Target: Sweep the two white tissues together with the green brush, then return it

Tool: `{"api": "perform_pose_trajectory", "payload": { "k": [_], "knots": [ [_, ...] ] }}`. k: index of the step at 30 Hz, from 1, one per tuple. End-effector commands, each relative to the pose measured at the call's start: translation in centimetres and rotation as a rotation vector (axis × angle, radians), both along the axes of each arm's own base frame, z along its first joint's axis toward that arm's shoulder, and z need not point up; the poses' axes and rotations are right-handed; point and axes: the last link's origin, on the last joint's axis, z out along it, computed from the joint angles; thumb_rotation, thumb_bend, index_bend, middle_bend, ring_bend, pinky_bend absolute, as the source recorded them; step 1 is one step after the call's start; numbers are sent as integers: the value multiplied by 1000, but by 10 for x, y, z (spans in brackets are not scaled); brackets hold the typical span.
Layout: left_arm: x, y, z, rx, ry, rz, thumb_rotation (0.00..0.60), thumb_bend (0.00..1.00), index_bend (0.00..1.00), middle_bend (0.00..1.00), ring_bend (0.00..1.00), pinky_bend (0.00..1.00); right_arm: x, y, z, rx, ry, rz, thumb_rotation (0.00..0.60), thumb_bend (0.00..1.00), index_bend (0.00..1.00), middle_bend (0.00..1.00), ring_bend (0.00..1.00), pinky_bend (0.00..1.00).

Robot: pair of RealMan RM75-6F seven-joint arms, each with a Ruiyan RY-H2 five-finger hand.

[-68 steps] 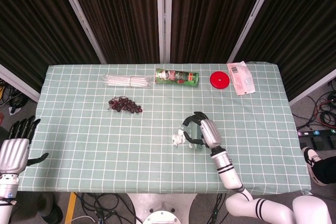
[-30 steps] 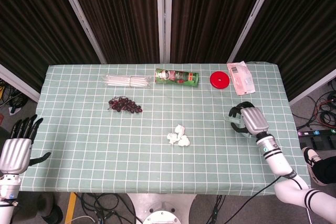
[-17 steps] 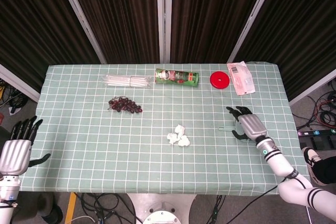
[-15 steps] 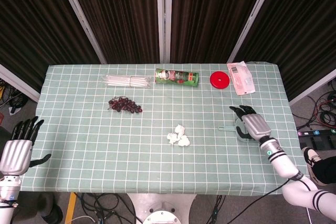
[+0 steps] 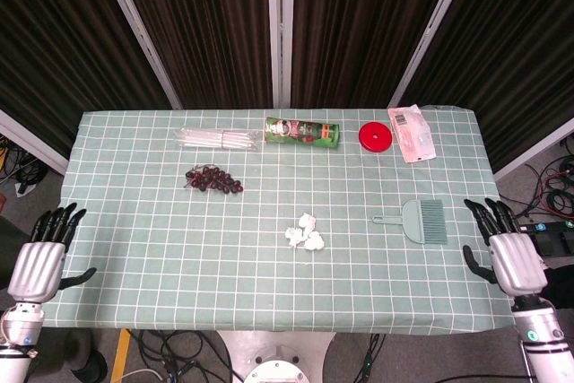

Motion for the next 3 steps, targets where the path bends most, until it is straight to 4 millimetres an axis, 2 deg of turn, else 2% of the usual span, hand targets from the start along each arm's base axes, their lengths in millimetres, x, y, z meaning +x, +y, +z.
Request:
{"api": "perform_pose_trajectory", "payload": {
  "k": [1,3],
  "knots": [
    [0,0,-1,3,-1,2,600,0,72,7,0,34,3,10,2,-7,8,5,600,373,0,120,0,0],
    [-1,1,-1,4,-1,0,600,0,72,7,0,34,5,11,1,-8,3,10,600,374,0,122,0,0]
  ]
}}
